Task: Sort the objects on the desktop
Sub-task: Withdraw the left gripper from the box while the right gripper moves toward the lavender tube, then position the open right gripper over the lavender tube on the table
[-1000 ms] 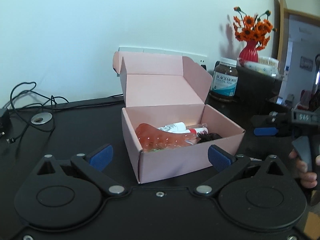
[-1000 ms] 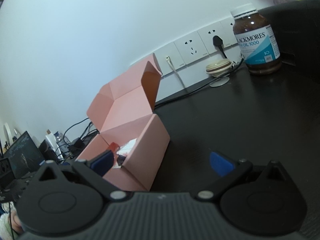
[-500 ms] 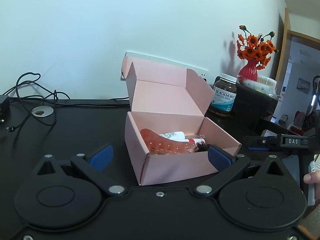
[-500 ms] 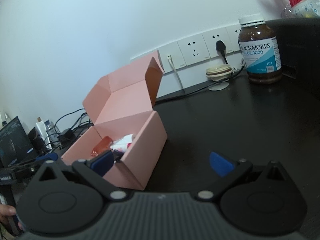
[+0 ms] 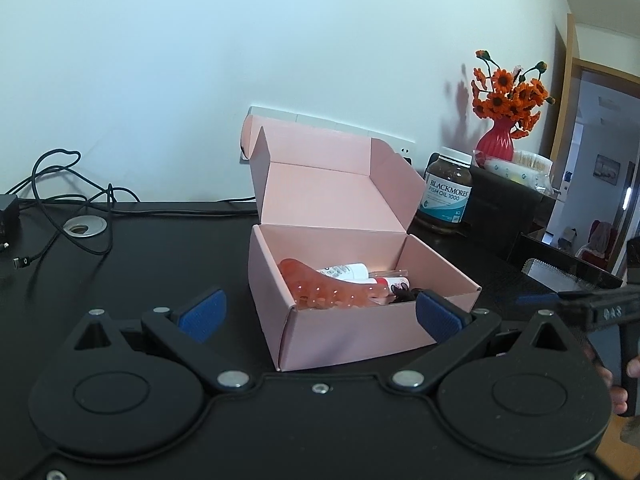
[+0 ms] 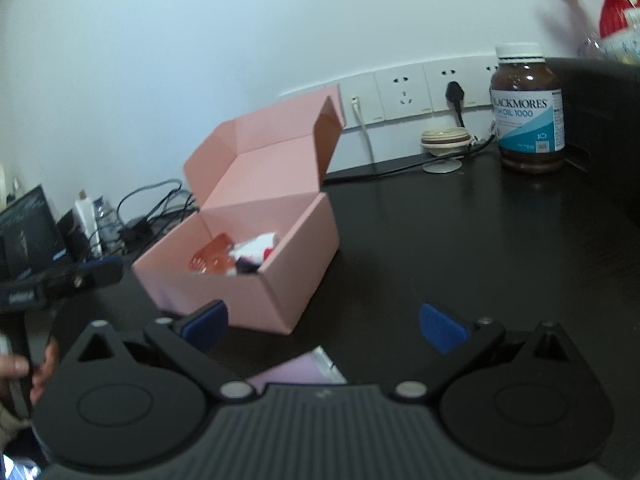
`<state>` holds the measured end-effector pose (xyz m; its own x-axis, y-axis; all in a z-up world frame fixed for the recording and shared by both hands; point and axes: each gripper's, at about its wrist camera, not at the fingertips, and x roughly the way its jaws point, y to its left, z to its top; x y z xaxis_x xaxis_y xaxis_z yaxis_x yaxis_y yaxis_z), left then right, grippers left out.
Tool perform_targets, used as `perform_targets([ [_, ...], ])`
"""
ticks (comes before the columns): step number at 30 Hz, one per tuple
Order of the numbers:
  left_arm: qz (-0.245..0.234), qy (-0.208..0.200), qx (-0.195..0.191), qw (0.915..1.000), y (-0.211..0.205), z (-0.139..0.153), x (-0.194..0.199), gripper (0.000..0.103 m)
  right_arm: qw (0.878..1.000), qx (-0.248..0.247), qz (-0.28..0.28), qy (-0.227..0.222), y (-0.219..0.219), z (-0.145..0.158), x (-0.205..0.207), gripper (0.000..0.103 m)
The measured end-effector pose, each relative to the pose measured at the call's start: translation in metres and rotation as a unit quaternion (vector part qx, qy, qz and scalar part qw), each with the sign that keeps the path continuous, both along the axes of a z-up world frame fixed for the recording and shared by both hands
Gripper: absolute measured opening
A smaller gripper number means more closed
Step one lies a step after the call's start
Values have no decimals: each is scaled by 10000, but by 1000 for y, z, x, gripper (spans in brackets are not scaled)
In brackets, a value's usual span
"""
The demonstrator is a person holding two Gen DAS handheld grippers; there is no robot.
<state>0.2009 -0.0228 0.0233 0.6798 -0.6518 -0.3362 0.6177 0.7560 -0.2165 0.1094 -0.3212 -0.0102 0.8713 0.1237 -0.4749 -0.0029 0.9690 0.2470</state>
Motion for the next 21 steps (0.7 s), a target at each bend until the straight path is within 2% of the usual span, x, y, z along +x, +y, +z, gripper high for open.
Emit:
perform_targets([
  [10,-55,-33,61,10000,-2,0,-1,103,9969,-531,507,277,26,-4,-20,102],
  [21,-73,-9,63,10000,-2,0,0,103,9910,-663,1072,444,51,-4,-28,102],
])
